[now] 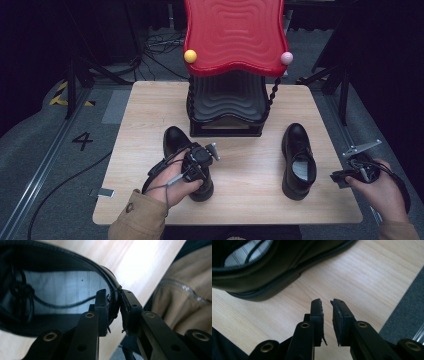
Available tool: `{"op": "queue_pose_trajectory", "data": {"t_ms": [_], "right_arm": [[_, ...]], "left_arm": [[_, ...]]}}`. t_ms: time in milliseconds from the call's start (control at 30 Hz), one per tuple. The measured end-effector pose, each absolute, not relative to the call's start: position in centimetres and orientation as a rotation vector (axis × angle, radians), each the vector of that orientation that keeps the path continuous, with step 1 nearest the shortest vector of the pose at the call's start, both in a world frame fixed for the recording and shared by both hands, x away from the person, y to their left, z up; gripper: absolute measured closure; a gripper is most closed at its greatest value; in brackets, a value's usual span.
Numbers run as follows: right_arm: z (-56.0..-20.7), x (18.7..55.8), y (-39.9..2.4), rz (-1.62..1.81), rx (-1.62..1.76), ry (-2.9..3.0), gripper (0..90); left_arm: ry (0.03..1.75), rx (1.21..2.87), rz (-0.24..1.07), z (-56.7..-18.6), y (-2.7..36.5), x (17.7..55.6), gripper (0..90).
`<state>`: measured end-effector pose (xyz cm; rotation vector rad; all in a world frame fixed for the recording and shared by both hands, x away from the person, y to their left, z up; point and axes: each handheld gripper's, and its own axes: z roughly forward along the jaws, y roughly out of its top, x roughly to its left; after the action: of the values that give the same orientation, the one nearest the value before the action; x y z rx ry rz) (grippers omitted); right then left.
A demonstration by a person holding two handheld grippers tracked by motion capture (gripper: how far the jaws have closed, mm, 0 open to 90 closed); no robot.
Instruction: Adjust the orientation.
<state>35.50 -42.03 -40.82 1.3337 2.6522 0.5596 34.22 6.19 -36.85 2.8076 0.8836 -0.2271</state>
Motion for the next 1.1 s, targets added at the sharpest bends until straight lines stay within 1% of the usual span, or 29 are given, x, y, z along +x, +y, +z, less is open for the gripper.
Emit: {"op": "queue_pose_trajectory", "data": {"t_ms": [133,200,267,300,367,400,433,467,567,733,800,833,867,933,967,1100], "right_arm": [[-40.8,36.3,-41.3,0.568,1.303,2.673,78.9],[-40.9,36.6,-41.0,0.57,1.29,2.683,78.7],[-40.9,36.9,-40.7,0.57,1.268,2.693,78.3],[-40.9,36.9,-40.5,0.569,1.28,2.697,78.1],[-40.9,37.2,-40.2,0.57,1.268,2.702,77.7],[-40.9,37.2,-40.2,0.573,1.267,2.702,77.5],[-40.9,37.2,-40.2,0.579,1.263,2.701,77.2],[-40.9,37.2,-40.2,0.579,1.263,2.701,77.2],[-40.8,37.1,-40.4,0.588,1.262,2.7,76.5],[-41.0,36.7,-40.7,0.586,1.27,2.695,75.6],[-41.0,36.5,-40.9,0.582,1.289,2.684,75.1],[-41.1,36.4,-41.0,0.579,1.291,2.682,75.0],[-41.1,36.4,-41.0,0.579,1.291,2.682,75.0],[-41.1,36.1,-41.3,0.573,1.303,2.68,74.4],[-41.1,35.9,-41.4,0.569,1.305,2.677,74.1],[-41.2,35.4,-42.0,0.572,1.337,2.662,72.9]], "left_arm": [[0.91,2.825,-0.251,-36.9,7.0,33.6,74.6],[0.925,2.793,-0.28,-37.0,7.6,33.6,74.3],[0.933,2.779,-0.279,-36.9,7.8,33.5,72.4],[0.936,2.762,-0.266,-36.7,8.0,33.4,72.4],[0.942,2.697,-0.208,-35.8,8.5,33.4,65.7],[0.942,2.697,-0.208,-35.8,8.5,33.4,63.5],[0.956,2.639,-0.151,-35.2,9.1,33.4,60.6],[0.956,2.639,-0.151,-35.2,9.1,33.4,59.5],[0.983,2.562,-0.044,-34.5,9.9,33.7,58.1],[0.999,2.487,-0.035,-35.0,9.8,34.5,60.5],[1.008,2.48,-0.066,-35.5,9.3,34.8,62.1],[1.046,2.467,-0.095,-36.0,8.9,35.0,61.7],[1.046,2.467,-0.095,-36.0,8.9,35.0,61.6],[1.102,2.467,-0.096,-36.7,8.5,35.4,62.0],[1.13,2.458,-0.123,-37.2,8.2,35.6,62.1],[1.202,2.388,-0.181,-37.9,7.9,36.3,66.4]]}}
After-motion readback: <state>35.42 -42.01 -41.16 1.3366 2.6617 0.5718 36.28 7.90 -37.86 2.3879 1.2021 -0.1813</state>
